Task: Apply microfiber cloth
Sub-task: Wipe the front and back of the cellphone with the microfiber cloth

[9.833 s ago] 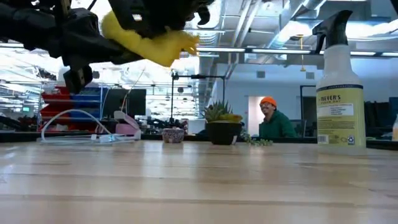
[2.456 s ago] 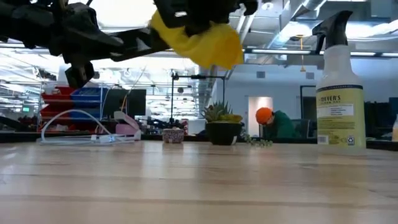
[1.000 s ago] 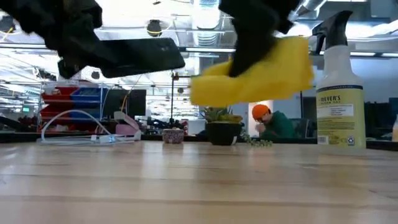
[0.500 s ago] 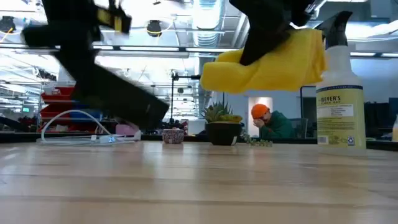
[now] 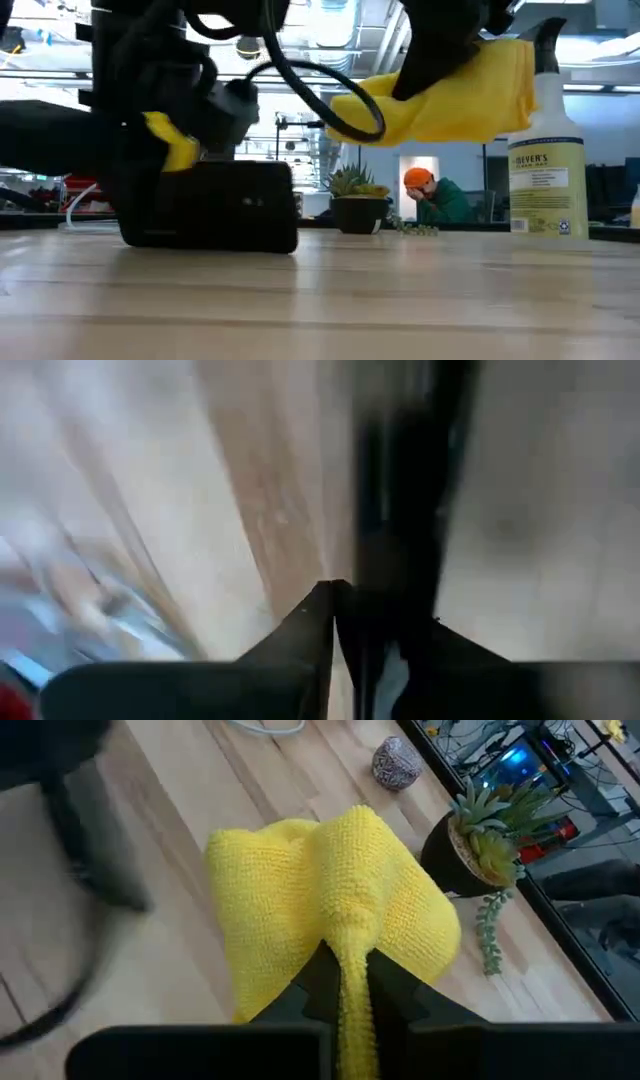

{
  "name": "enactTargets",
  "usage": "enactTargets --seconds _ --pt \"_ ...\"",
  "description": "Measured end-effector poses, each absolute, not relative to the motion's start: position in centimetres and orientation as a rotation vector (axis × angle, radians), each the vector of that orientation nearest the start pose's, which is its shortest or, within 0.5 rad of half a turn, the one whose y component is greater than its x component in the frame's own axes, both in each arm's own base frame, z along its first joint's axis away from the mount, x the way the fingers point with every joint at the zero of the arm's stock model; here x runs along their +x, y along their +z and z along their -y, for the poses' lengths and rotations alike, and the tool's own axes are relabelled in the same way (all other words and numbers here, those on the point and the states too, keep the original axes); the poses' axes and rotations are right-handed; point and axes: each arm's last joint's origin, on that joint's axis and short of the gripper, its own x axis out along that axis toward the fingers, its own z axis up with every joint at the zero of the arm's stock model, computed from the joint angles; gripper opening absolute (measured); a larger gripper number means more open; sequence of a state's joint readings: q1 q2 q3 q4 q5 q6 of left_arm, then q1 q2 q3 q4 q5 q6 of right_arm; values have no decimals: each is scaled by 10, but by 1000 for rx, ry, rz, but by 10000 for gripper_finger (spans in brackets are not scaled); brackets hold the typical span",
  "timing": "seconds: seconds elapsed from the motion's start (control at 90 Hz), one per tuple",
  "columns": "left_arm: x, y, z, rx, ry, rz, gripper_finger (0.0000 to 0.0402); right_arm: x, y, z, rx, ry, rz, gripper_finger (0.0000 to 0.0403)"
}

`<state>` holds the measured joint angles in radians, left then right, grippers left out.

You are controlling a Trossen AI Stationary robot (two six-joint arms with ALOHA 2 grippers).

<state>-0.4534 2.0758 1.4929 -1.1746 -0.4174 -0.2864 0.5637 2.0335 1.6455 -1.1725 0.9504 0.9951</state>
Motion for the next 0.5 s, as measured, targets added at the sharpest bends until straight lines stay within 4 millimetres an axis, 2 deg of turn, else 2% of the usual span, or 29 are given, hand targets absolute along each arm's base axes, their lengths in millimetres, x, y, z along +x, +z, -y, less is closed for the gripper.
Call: enactTargets --seconds 0.344,0.5 --pt "335 163 151 494 191 -1545 152 341 218 -188 -190 -768 -808 10" --pt "333 162 150 542 156 -1570 193 341 218 -188 -191 -768 -809 10"
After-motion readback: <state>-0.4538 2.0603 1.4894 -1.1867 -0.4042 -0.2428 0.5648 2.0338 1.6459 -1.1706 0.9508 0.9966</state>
